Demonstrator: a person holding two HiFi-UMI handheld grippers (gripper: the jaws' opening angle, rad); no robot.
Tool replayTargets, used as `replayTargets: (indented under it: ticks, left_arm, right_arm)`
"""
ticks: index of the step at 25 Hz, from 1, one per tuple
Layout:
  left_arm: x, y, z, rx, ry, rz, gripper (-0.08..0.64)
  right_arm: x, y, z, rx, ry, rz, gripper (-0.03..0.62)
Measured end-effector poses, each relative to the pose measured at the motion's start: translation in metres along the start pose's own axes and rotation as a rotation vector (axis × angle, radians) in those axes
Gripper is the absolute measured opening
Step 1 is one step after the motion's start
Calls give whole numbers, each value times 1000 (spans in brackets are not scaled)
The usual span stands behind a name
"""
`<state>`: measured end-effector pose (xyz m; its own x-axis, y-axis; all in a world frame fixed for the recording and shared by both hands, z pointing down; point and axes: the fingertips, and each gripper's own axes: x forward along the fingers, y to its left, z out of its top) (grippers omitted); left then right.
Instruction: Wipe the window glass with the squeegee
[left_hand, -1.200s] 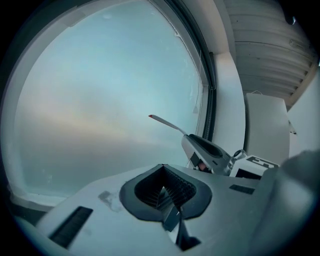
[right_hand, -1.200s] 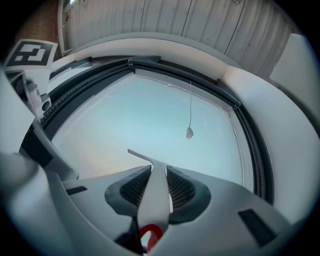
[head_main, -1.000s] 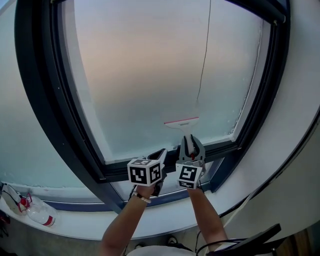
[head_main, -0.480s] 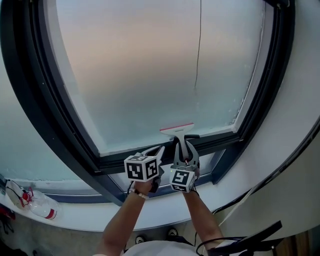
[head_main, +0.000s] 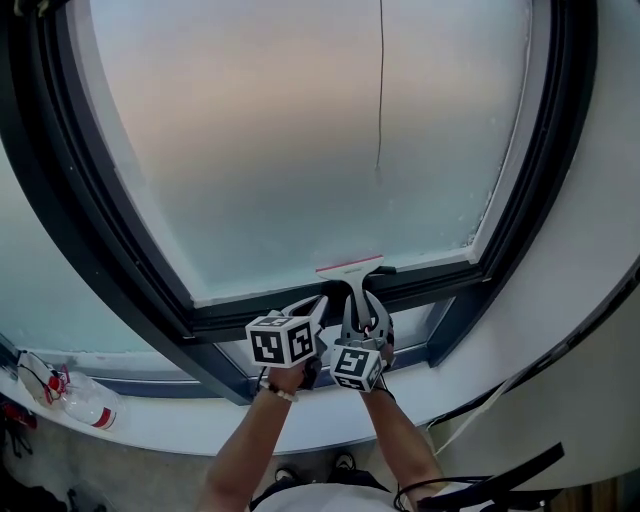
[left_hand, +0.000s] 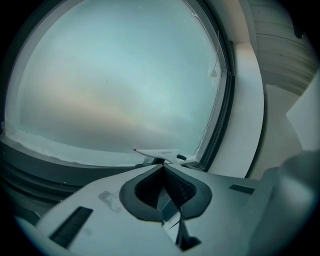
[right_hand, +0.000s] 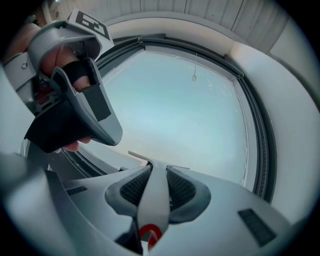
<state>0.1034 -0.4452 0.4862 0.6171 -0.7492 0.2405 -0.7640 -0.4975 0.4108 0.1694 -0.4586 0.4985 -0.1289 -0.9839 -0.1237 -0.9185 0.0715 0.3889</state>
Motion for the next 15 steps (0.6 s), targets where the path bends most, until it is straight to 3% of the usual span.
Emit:
replayTargets:
  ticks: [8, 11, 15]
  left_arm:
    - [-7, -4, 3, 40, 24, -38, -1]
    - [-7, -19, 11, 99, 49, -72, -2]
    - [-10, -50, 65, 156, -23, -153, -2]
  right_arm:
    - [-4, -15, 21, 11, -26, -39, 89]
    - [-12, -49, 57, 16, -59, -91, 89]
    - [-2, -113, 121, 19, -125, -176, 89]
